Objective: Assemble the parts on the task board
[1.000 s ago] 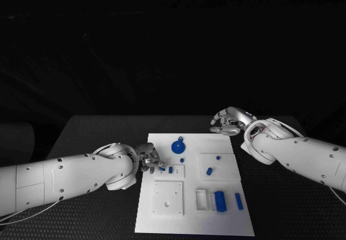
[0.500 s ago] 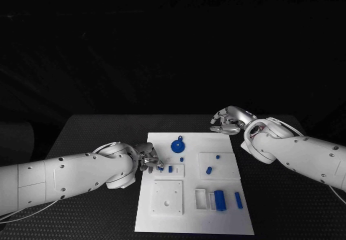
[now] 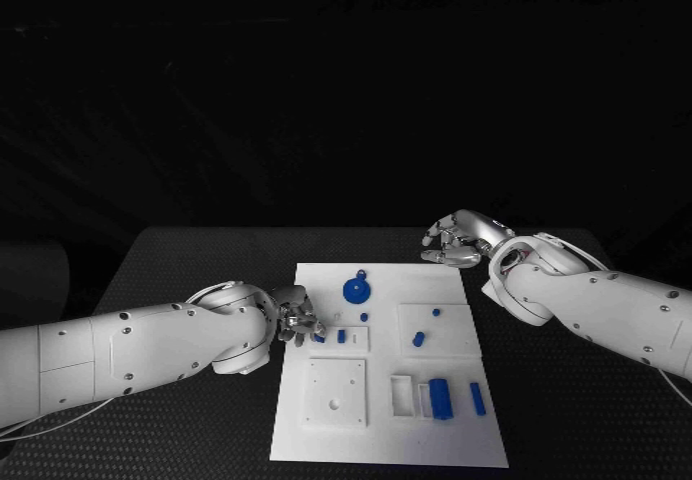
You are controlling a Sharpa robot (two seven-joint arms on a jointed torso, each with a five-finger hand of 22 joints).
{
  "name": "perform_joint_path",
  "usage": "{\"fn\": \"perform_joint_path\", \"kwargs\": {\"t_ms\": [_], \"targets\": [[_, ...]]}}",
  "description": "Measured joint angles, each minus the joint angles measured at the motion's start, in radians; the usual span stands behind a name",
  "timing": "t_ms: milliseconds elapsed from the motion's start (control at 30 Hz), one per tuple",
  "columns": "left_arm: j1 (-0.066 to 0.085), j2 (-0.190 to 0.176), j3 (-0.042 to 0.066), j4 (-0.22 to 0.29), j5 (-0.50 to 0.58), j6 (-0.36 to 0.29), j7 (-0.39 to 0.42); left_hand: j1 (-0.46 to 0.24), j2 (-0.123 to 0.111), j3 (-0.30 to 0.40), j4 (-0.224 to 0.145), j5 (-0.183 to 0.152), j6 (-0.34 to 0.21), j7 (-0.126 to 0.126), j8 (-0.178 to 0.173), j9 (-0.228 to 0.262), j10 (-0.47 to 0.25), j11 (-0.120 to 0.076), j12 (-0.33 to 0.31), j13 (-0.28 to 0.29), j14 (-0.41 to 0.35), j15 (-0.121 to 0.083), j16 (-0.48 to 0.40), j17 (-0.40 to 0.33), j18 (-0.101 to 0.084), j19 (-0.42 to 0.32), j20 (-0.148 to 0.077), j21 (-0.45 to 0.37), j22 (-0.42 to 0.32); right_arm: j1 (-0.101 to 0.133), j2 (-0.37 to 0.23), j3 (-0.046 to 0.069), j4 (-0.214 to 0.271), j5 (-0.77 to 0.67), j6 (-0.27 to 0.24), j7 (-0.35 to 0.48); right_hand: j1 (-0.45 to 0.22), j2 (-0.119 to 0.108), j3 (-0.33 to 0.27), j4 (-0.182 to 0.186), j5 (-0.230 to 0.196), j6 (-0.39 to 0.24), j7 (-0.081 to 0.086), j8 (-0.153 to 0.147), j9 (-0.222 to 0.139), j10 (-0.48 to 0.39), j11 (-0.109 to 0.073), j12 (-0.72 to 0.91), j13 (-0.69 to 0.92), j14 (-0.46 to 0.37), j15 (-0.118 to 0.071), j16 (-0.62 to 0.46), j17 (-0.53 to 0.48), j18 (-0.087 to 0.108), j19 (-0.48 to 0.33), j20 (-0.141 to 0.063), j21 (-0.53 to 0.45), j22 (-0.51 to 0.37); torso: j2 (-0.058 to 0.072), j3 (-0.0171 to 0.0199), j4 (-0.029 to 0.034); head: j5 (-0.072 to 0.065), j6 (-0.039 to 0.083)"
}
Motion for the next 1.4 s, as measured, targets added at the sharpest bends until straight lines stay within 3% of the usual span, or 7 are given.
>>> {"fn": "perform_joint_path", "kwargs": {"t_ms": [1133,1400], "targets": [[-0.008,0.004,0.001,0.002,-0.010,0.000,-0.001,0.000,0.000,-0.001,-0.001,0.000,0.001,-0.001,0.027,0.001,0.000,0.000,0.002,0.002,0.000,0.000,0.000,0.000,-0.002,0.000,0.000,0.000,-0.001,0.000,-0.001,0.000,-0.001,0.000,0.000,0.000,0.000,0.000,0.000,0.000,0.000,0.002,-0.002,0.000,0.000,0.000,0.000,0.000,-0.001,0.000,0.000,0.000,0.000,0.000,0.000,0.000,0.000,0.000,0.000,0.0005,-0.0007,-0.002,-0.002],[-0.013,-0.009,0.000,0.019,-0.021,-0.044,0.002,0.004,-0.004,-0.001,-0.001,0.002,0.001,-0.002,0.029,0.000,0.000,0.000,0.004,0.003,0.000,0.000,0.004,0.002,-0.003,0.000,0.000,0.004,-0.002,0.000,-0.003,0.000,-0.001,0.001,0.000,0.000,0.000,0.000,0.000,0.000,0.003,0.002,-0.002,0.000,0.000,0.000,0.000,0.000,-0.001,0.000,0.000,0.000,0.000,0.000,0.000,0.000,0.000,0.000,0.000,0.0002,-0.0001,-0.004,-0.001]]}}
